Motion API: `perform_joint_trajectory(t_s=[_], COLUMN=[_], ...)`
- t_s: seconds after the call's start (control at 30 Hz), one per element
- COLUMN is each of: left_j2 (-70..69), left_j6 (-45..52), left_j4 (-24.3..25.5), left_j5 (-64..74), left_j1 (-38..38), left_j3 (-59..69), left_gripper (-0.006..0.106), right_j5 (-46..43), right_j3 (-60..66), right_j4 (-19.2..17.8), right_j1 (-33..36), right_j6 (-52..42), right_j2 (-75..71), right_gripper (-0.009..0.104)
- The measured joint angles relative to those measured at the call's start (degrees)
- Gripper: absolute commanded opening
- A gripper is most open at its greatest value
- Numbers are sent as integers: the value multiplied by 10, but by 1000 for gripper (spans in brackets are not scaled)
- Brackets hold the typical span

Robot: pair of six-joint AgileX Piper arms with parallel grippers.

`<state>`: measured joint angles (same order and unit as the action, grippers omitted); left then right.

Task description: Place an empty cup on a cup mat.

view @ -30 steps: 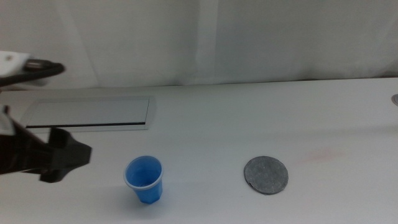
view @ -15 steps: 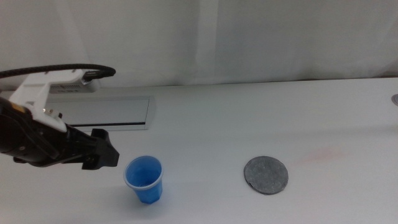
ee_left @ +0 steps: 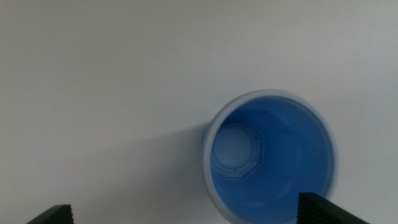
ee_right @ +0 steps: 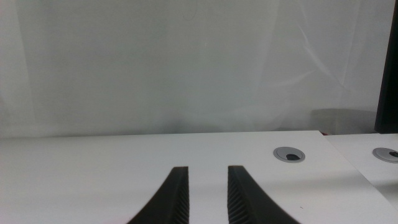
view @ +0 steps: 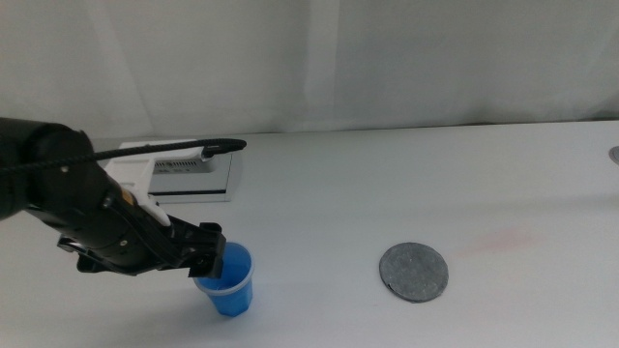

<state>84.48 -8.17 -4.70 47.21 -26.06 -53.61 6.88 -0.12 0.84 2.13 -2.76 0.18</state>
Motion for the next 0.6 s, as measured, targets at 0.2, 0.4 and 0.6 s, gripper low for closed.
perform_joint_trajectory(t_s=[0.2, 0.4, 0.6], left_j2=[35, 68, 102], left_j6=[-40, -60, -70], left_j4=[10, 11, 11], left_j5=[-28, -54, -67], left_j1=[-4, -4, -4], left_j3=[0, 0, 0], left_gripper=[89, 89, 89], right_j5=[0, 0, 0], right_j3=[0, 0, 0], right_j4=[0, 0, 0], right_j1=[0, 0, 0], right_j6=[-1, -3, -3], right_j2=[0, 0, 0], right_gripper=[24, 24, 24])
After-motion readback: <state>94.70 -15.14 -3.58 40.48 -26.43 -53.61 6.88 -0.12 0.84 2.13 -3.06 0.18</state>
